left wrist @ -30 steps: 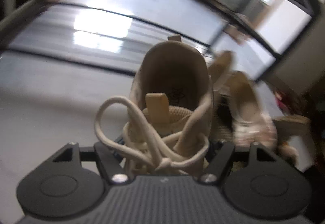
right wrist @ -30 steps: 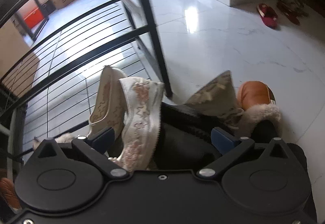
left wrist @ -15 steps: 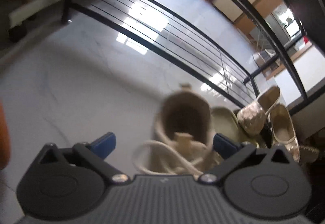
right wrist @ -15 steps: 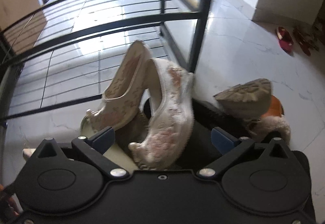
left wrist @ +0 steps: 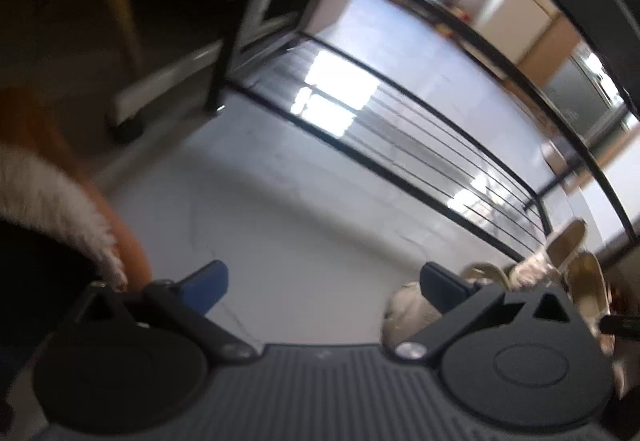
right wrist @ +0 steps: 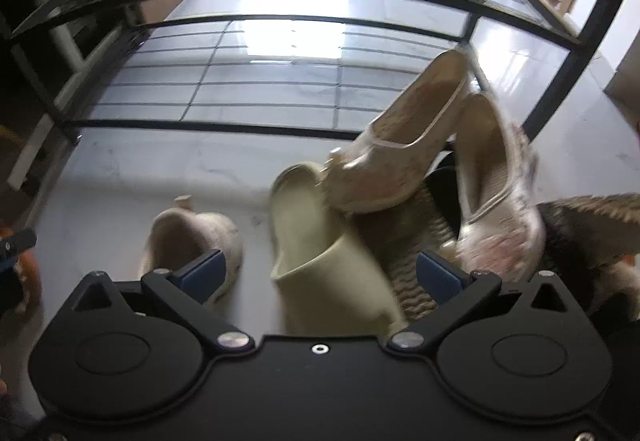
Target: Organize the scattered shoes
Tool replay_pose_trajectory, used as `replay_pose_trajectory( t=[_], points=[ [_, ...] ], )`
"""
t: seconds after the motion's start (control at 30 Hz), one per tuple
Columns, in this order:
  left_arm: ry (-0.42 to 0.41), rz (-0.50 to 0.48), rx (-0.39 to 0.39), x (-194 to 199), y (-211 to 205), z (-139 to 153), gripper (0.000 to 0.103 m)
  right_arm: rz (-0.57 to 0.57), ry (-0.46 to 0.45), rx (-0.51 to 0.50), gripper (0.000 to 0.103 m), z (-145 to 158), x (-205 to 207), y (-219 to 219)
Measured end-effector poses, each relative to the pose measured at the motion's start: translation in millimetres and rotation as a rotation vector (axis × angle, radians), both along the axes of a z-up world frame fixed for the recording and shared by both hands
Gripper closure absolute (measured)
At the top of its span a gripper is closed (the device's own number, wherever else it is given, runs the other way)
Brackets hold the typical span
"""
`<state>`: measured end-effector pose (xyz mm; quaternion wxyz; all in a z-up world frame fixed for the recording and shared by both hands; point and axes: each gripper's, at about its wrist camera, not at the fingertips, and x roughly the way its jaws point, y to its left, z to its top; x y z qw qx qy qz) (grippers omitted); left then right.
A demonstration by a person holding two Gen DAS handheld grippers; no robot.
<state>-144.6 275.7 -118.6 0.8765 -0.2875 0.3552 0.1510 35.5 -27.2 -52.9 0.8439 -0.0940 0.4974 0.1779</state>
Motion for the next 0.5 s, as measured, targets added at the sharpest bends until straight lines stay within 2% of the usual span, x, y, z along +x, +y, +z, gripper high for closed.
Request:
replay_pose_trajectory(
  t=[0.17, 0.27, 0.37, 0.43, 0.5],
  points=[
    [0.013, -0.120, 0.027, -16.8, -3.1, 37.5, 0.001, -0.056, 0.091, 0.133, 0.000, -17.0, -16.5, 4.8],
    [0.000, -0.157, 0.081, -29.2, 2.1, 52.9, 0.001, -0.087, 0.138, 0.221, 0.000, -26.5, -18.7, 7.9],
    [-0.034, -0.139, 0.178, -42.7, 3.3, 60.3, 0.001, -0.119, 0.197, 0.298, 0.000, -41.3, -23.8, 21.3],
    [-0.050, -0.123, 0.213, -40.6, 4.3, 55.0, 0.001, -0.137, 0.225, 0.307, 0.000, -52.3, -29.5, 31.9],
    [-0.025, -0.146, 0.245, -30.0, -1.1, 48.3, 0.001, -0.142, 0.232, 0.292, 0.000, -61.4, -35.1, 41.8]
  ],
)
